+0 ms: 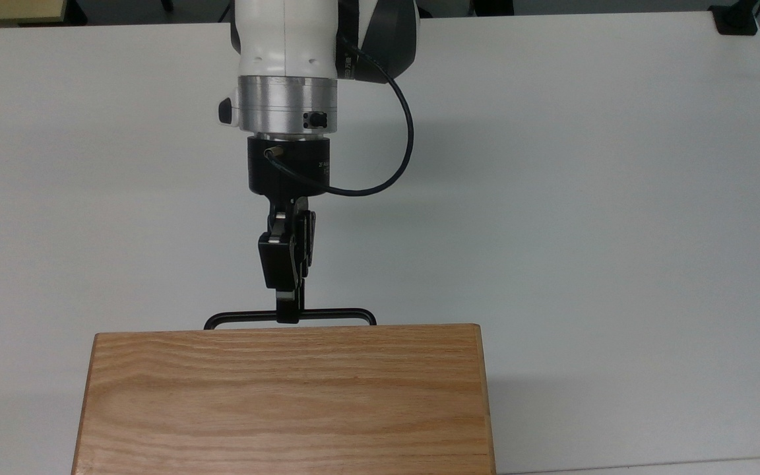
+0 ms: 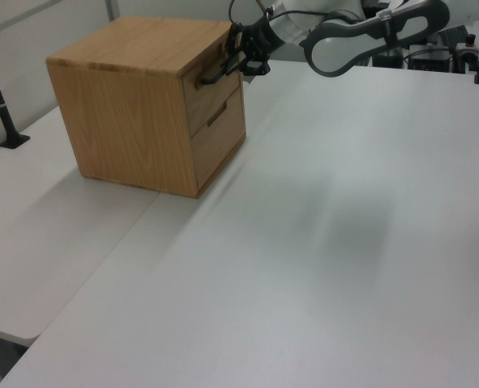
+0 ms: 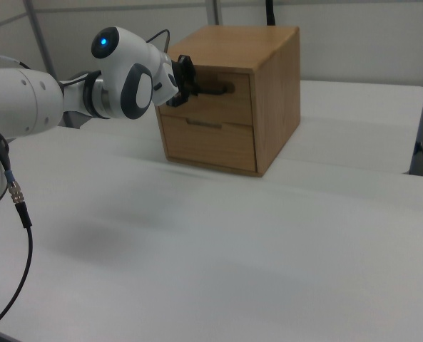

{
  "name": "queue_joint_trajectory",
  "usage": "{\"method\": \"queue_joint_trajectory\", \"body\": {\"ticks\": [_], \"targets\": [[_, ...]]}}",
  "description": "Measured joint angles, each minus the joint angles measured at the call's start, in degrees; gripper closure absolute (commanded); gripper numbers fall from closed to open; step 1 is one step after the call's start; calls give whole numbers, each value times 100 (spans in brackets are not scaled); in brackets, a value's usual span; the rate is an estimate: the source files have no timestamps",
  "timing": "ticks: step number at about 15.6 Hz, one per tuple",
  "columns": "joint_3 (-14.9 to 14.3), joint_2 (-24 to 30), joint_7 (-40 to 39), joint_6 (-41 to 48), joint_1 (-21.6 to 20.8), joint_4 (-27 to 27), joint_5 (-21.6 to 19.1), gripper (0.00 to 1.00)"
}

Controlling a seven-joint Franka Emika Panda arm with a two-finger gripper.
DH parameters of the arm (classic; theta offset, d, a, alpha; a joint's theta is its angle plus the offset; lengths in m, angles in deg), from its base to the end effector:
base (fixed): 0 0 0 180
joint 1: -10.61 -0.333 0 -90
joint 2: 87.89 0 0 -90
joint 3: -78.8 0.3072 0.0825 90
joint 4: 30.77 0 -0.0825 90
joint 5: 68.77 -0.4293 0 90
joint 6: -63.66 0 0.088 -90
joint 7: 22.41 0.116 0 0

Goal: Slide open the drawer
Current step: 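Lower the gripper onto the black handle and close on it, then pull the handle outward, sliding the upper drawer out of the cabinet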

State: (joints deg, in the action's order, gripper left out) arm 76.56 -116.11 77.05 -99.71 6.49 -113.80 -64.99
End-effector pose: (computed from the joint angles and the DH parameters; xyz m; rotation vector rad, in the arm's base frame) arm 0.7927 0.0359 0.4843 -1.6135 1.7213 -0.7913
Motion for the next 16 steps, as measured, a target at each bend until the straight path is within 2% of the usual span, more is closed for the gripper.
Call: {"method": "queue_joint_trajectory", "body": {"ticks": [5, 11, 13, 16], "targets": [[1, 1, -92, 0, 6, 0, 4, 97], [9, 48, -104, 0, 6, -63, 9, 97], [10, 153, -104, -3, 3, -203, 9, 97], [11, 601, -104, -3, -2, -790, 9, 97]]}}
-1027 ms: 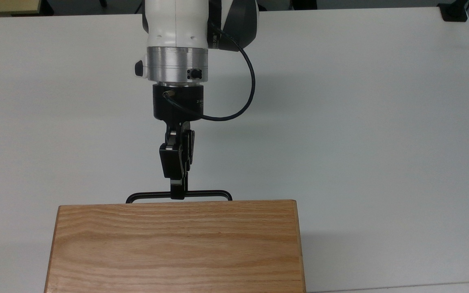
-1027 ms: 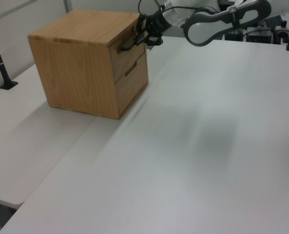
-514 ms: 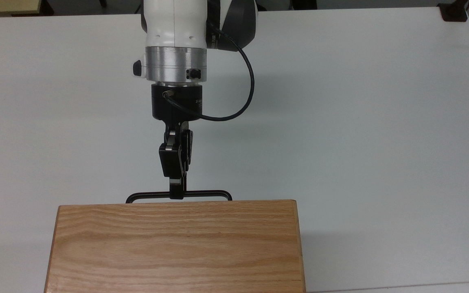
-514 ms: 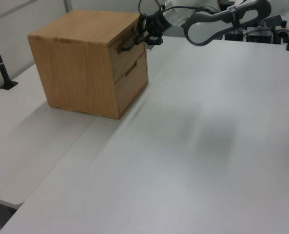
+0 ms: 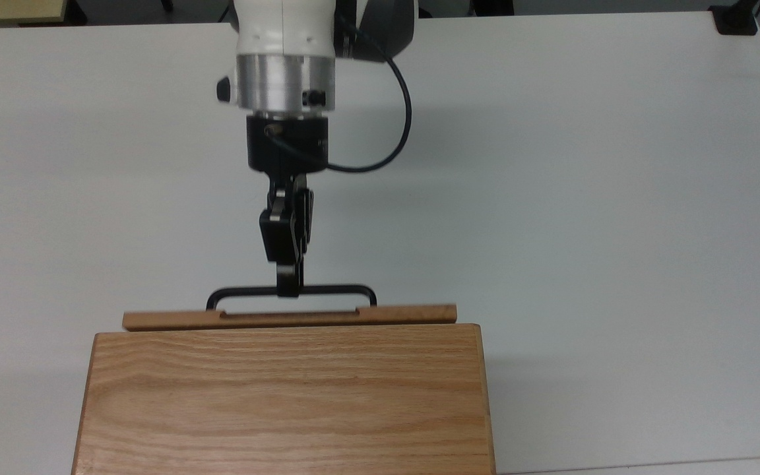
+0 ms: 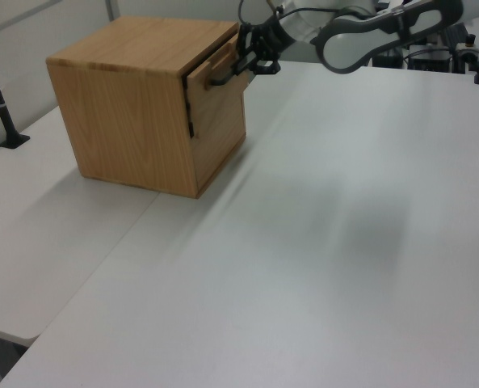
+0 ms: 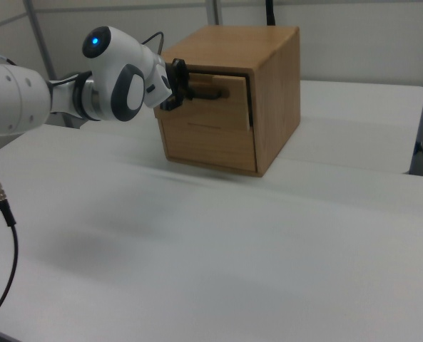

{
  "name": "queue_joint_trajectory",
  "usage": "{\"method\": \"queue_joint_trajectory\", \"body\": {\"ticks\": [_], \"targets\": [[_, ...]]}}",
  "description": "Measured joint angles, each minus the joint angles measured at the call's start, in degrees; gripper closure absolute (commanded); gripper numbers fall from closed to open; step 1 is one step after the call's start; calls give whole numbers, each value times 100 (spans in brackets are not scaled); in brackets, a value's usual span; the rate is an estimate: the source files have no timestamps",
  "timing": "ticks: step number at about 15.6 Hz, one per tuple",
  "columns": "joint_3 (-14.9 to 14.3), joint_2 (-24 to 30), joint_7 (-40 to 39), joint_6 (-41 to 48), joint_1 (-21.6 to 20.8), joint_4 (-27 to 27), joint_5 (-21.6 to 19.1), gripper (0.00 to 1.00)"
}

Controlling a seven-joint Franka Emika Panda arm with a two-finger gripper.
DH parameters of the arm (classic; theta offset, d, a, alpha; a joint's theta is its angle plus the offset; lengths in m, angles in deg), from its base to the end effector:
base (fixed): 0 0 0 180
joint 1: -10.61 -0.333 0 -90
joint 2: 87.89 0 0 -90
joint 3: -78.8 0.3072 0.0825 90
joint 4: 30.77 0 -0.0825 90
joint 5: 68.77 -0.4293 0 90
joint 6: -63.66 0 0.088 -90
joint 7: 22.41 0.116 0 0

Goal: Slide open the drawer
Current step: 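Pull the handle outward, sliding the upper drawer out of the cabinet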

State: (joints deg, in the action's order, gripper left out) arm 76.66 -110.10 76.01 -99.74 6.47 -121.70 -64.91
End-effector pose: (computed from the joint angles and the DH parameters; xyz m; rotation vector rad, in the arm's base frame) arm 0.7643 0.0344 0.4869 -1.6517 1.7314 -0.7754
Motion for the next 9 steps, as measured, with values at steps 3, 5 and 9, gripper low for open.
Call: {"method": "queue_joint_trajectory", "body": {"ticks": [3, 5, 9], "targets": [[0, 641, 0, 1, -6, -816, 0, 97], [1, 1100, 1, 4, -13, -1384, -1, 97], [1, 1857, 8, 241, -14, -2199, -1, 95]]}}
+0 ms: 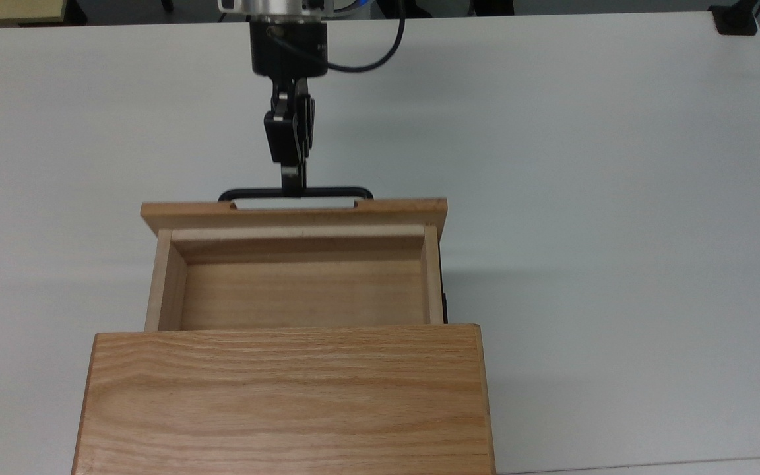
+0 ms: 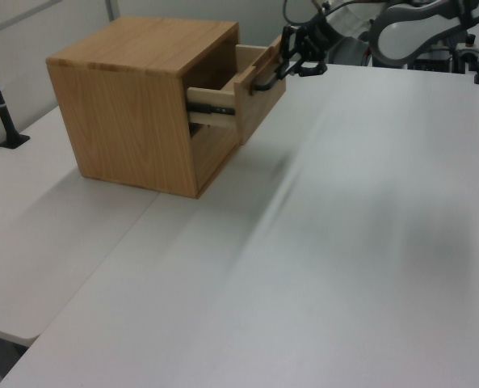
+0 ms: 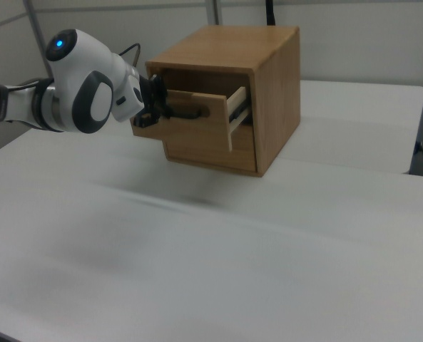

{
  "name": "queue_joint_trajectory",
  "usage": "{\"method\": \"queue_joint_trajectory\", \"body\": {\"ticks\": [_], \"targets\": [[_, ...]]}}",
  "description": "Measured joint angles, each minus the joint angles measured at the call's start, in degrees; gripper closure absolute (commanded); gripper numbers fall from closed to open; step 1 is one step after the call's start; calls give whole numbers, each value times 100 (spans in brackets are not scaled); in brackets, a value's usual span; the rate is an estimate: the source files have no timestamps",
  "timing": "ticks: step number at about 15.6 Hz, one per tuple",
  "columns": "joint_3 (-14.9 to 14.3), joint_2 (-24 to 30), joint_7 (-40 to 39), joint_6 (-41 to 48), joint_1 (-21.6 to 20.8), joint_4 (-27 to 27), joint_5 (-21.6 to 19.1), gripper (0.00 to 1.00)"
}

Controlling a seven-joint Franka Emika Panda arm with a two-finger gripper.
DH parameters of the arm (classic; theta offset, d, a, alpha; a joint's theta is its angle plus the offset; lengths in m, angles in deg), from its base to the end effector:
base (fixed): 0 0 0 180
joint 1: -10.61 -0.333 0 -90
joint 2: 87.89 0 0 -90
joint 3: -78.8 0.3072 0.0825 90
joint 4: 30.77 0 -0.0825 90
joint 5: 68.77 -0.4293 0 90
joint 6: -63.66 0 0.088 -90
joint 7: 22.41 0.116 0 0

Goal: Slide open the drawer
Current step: 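Pull the handle outward, sliding the upper drawer out of the cabinet, then release the handle and raise the gripper away from the drawer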

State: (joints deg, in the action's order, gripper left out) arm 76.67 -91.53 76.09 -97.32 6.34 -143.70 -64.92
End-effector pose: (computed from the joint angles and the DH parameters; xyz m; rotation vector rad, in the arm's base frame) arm 0.6661 0.0284 0.4948 -1.7093 1.8066 -0.6960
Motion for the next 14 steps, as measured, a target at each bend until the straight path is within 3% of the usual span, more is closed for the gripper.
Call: {"method": "queue_joint_trajectory", "body": {"ticks": [4, 5, 7, 9, 11, 14], "targets": [[4, 280, 1, 541, -9, -113, 0, 88], [4, 312, 1, 649, -10, -110, 0, 78], [4, 370, 1, 853, -12, -95, 0, 47], [4, 416, 31, 1095, -10, -57, -8, 33], [4, 448, 88, 1312, -9, 13, -11, 11], [3, 548, 98, 2013, 19, 346, -46, 9]]}}
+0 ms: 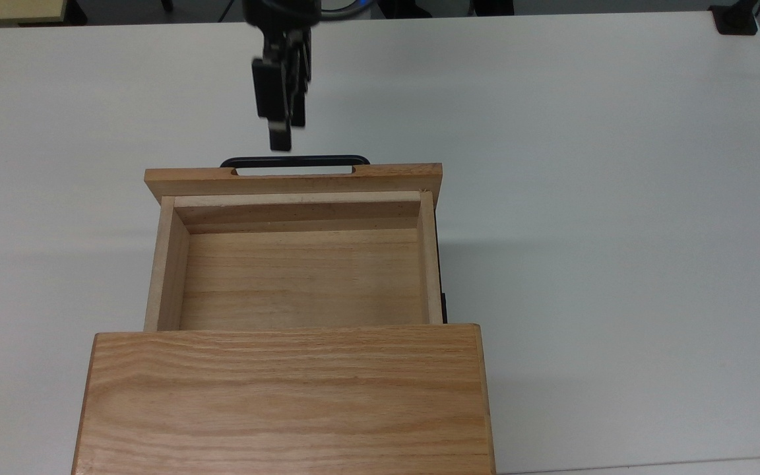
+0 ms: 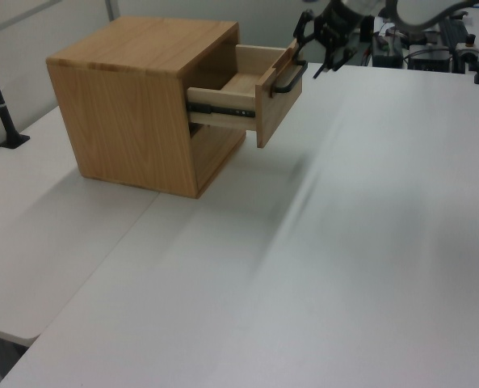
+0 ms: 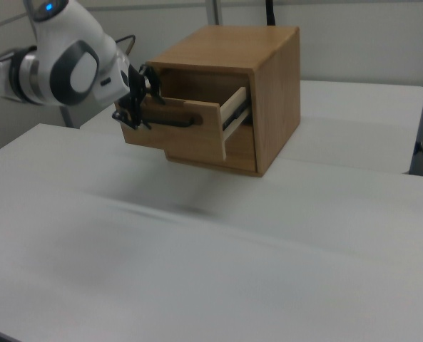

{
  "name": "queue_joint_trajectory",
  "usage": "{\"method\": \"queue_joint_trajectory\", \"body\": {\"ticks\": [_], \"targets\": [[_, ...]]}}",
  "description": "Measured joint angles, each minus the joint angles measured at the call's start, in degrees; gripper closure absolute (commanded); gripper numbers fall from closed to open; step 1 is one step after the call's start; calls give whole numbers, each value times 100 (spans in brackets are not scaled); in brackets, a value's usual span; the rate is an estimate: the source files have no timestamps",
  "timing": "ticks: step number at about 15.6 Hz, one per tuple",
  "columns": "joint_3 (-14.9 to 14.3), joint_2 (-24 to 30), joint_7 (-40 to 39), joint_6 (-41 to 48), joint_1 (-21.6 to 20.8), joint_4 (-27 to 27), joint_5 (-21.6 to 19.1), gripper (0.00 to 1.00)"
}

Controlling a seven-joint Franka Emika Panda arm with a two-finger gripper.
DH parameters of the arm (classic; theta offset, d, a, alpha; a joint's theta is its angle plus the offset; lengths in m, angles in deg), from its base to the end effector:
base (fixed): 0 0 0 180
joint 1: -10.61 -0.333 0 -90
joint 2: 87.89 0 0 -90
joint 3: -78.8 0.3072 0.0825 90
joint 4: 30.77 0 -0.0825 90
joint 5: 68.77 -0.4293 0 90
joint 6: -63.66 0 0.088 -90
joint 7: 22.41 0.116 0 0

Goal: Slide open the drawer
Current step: 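Release the handle and raise the gripper away from the drawer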

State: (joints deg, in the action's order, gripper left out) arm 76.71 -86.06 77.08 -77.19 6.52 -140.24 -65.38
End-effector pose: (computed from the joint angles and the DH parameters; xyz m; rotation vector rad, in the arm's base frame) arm 0.6436 0.0219 0.5423 -1.7945 1.9762 -0.5552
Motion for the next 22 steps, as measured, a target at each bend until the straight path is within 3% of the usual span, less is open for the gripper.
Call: {"method": "queue_joint_trajectory", "body": {"ticks": [3, 5, 8, 12, 17, 22], "targets": [[0, 162, -266, 1436, 10, 641, 2, 9], [1, 214, -883, 2374, 8, 1040, 1, 0], [20, 218, -2007, 3335, -8, 1350, -3, 0], [60, 152, -3668, 3857, -91, 1367, -5, 0], [41, 73, -6756, 4853, -98, 1373, 7, 0], [10, 71, -8820, 5266, -69, 1447, 377, 0]]}}
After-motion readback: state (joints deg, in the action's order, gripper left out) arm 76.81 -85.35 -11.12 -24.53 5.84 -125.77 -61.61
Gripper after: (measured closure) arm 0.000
